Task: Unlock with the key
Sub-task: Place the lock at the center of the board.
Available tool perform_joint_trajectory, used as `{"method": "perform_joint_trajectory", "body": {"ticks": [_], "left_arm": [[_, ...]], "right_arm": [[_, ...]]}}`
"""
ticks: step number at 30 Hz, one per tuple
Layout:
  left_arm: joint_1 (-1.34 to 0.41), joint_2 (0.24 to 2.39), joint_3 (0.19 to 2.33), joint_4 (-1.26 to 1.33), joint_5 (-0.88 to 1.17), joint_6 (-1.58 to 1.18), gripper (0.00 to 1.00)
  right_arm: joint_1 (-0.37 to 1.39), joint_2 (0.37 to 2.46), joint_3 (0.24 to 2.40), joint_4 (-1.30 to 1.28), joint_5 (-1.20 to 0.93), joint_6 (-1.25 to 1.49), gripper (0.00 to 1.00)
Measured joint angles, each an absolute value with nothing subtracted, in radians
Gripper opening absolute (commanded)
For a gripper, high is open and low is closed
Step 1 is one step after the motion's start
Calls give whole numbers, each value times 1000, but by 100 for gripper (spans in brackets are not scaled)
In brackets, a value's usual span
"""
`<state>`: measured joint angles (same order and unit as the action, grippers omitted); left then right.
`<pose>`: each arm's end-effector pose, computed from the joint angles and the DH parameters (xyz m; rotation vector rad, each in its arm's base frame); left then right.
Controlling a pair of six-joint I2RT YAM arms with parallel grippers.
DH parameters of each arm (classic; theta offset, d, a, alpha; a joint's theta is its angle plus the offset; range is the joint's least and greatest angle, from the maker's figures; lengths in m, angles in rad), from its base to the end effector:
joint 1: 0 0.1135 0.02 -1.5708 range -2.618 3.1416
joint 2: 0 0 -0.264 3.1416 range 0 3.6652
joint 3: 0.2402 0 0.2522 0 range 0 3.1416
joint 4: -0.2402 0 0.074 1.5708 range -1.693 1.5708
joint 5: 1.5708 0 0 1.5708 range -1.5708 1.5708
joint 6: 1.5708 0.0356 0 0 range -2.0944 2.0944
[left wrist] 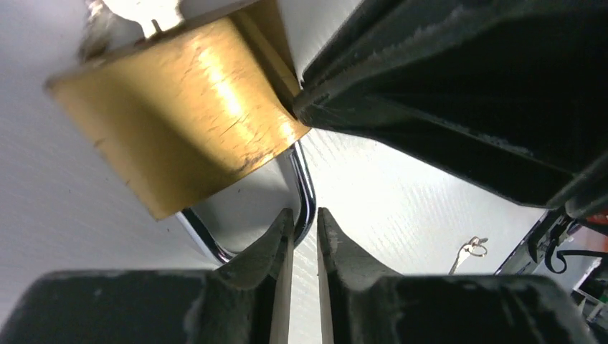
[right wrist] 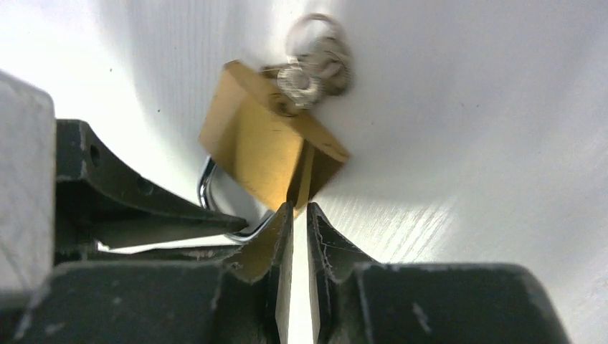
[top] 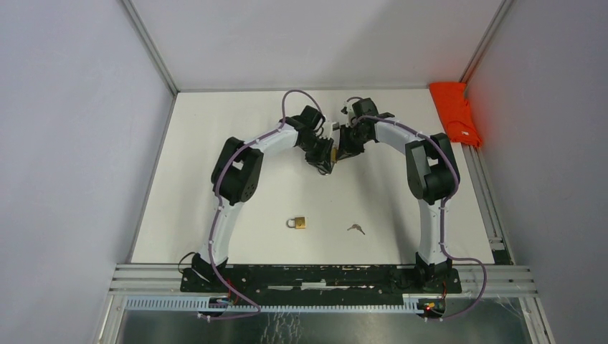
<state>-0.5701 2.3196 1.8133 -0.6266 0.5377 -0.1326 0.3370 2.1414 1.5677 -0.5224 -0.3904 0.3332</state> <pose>0.4005 -0.2784 0.1459 0.7669 2.6671 -0.9287 0.4200 0.1615 0.1580 -0.1358 2.7302 0.7270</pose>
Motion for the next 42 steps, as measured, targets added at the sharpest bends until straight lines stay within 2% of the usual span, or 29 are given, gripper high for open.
{"method": "perform_joint_trajectory", "body": {"ticks": [4, 12, 25, 42], "left_arm": [[-566, 2301, 1806, -657, 495, -137, 44], [-543, 2259, 1821, -699, 313, -177, 50], [-519, 2221, 1759, -696, 210, -249, 49], [-522, 2260, 1780, -643, 203, -247, 31]], "right_arm": [[338, 2142, 1568, -505, -384, 334, 22], [339, 2142, 1567, -479, -386, 336, 24], [339, 2142, 1536, -443, -412, 344, 23], [339, 2088, 1480, -394, -425, 371, 21]]}}
